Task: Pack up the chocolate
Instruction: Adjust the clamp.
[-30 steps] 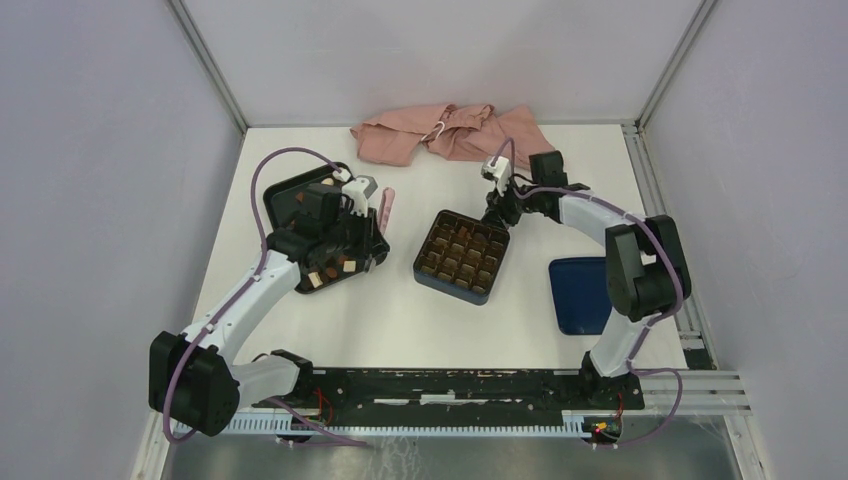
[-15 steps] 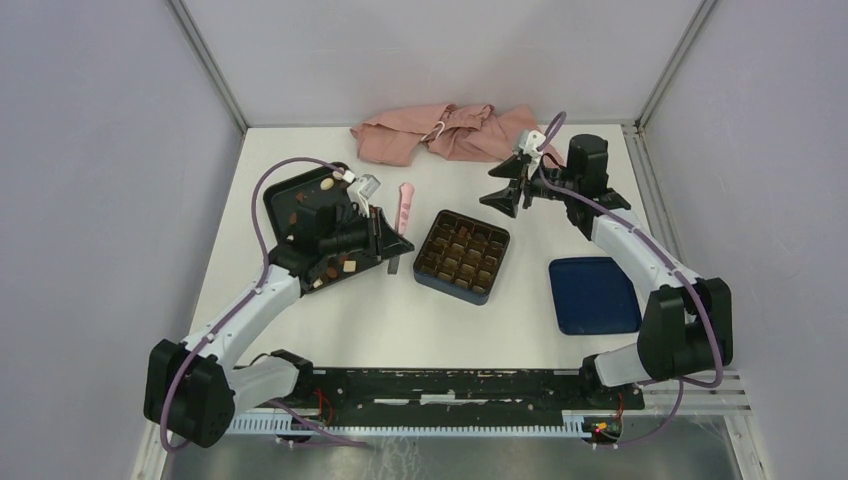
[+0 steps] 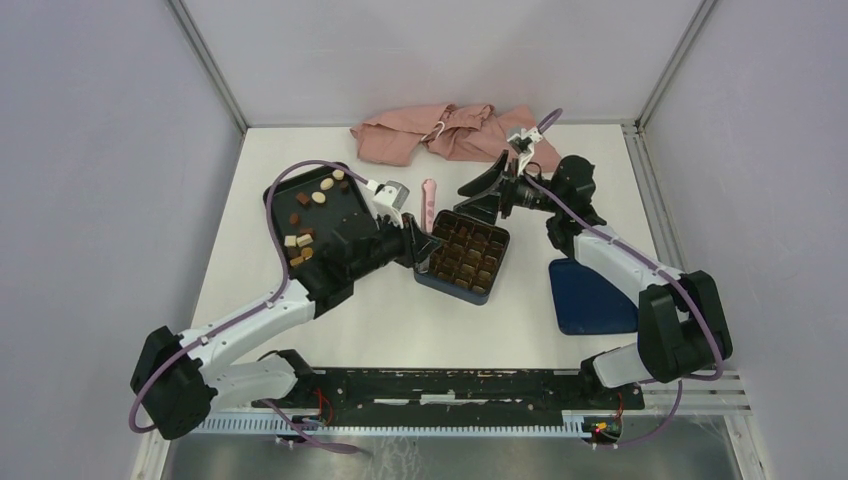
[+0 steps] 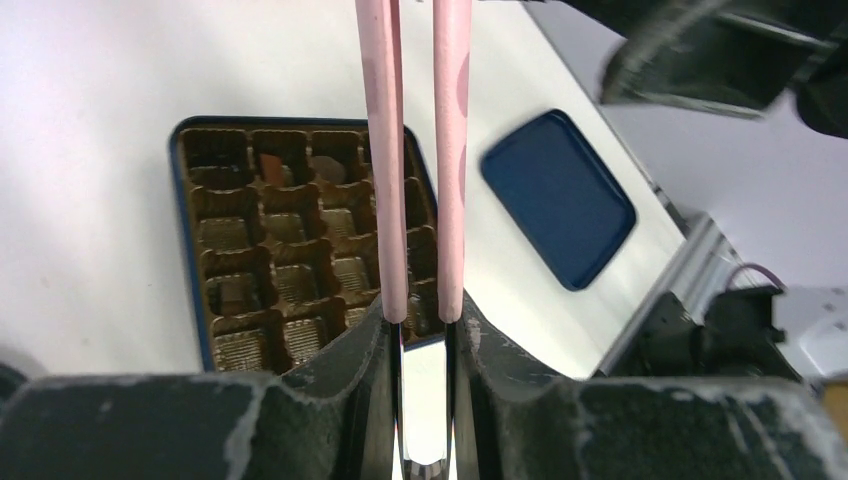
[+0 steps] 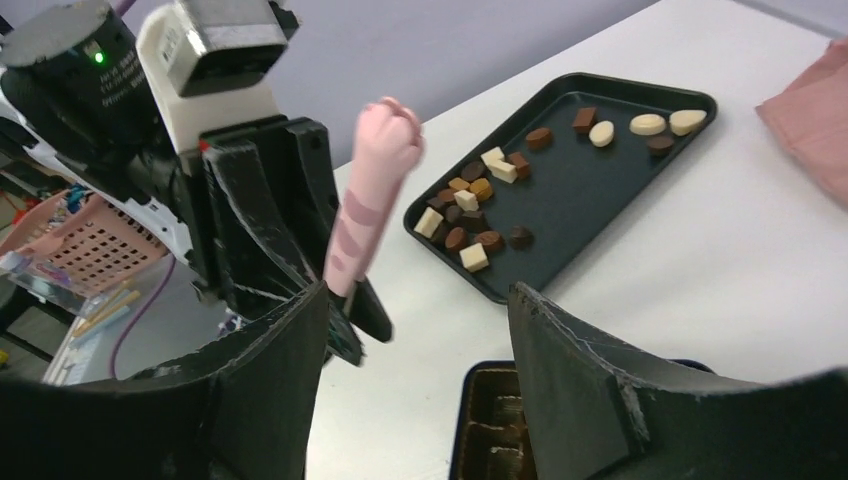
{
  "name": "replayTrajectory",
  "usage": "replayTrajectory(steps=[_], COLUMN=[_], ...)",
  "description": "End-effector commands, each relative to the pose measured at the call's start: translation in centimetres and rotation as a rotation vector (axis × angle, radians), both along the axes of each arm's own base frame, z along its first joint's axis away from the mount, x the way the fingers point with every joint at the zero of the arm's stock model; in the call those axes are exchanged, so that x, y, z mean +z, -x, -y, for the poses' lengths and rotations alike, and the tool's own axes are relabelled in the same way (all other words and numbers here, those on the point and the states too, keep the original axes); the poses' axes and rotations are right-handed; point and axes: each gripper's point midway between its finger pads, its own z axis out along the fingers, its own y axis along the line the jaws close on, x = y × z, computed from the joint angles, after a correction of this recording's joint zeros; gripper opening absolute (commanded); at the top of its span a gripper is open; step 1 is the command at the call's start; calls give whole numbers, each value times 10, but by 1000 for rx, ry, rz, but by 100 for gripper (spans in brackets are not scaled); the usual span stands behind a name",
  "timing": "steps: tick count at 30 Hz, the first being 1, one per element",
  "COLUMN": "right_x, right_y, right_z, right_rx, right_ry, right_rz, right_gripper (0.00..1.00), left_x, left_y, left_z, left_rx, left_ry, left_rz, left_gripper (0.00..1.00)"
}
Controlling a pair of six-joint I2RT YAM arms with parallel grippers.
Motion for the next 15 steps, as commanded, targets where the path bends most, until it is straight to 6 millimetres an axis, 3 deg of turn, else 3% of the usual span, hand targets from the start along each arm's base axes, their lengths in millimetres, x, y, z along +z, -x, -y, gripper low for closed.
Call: replayTrajectory(steps=[1, 15], right_x=[16, 0], right_y=[-6, -4], right_z=[-14, -31], right_rx=[-42, -85], right_ry=[-10, 31], right_rz=[-69, -132], right_gripper=[72, 72], left_x=[26, 13], left_y=[-25, -19], left_z=[0, 36], left_rx=[175, 181], left_ry=[25, -62], left_rz=[58, 50], left_gripper=[5, 6])
